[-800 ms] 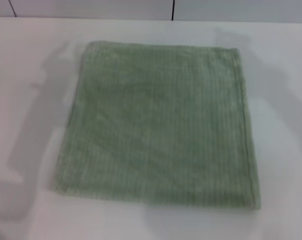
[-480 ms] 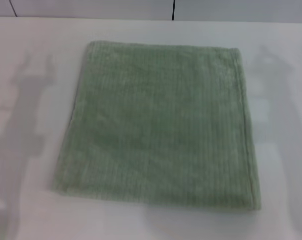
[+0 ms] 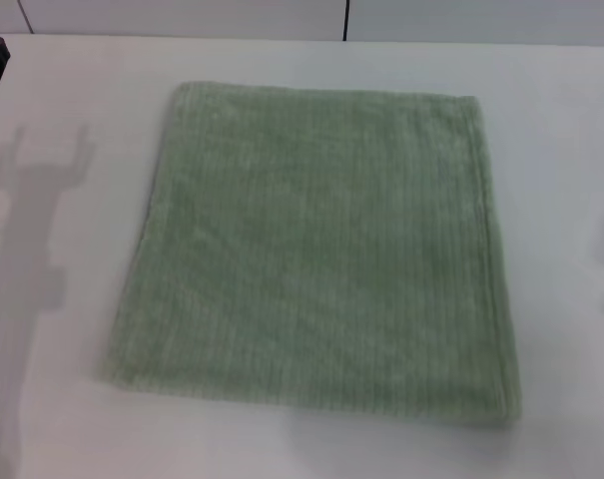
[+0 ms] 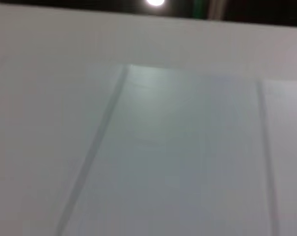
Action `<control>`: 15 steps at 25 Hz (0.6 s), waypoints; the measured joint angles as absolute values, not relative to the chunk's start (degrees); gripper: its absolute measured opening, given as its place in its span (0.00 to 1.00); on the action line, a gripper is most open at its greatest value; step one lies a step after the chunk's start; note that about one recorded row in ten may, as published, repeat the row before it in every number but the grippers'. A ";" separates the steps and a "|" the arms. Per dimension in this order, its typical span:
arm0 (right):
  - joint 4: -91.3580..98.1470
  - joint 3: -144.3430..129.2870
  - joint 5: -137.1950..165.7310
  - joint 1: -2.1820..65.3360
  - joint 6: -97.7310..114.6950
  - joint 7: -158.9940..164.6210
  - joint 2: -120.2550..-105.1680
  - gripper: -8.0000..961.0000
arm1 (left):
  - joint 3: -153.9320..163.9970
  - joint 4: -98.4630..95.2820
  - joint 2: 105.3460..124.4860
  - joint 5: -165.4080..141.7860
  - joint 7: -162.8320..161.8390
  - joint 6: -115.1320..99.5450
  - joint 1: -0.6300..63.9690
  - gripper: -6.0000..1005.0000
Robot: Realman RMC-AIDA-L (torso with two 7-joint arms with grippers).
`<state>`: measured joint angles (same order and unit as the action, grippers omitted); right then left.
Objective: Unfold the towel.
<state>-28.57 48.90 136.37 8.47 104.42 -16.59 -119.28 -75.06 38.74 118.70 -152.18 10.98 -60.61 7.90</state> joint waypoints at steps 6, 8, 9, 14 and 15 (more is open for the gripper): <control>-27.56 49.03 129.14 7.14 102.09 -11.15 -119.26 0.14 | -75.05 34.70 118.75 -151.09 10.64 -61.40 9.98 0.84; -26.72 49.07 128.26 7.17 101.39 -10.42 -119.27 0.22 | -75.06 34.15 118.74 -150.99 10.64 -61.26 10.26 0.84; -26.29 49.08 127.94 7.29 101.09 -10.24 -119.28 0.26 | -75.06 33.86 118.74 -150.94 10.63 -61.18 10.46 0.84; -25.13 48.53 126.89 7.94 99.74 -10.05 -119.41 0.46 | -74.83 32.34 118.74 -150.86 10.63 -60.90 10.97 0.84; -24.78 48.50 126.60 8.20 99.32 -9.85 -119.45 0.51 | -74.65 31.92 118.78 -150.83 10.63 -60.83 11.00 0.84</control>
<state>-24.78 48.50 126.60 8.20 99.32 -9.85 -119.45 -74.65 31.92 118.78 -150.83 10.63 -60.83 11.00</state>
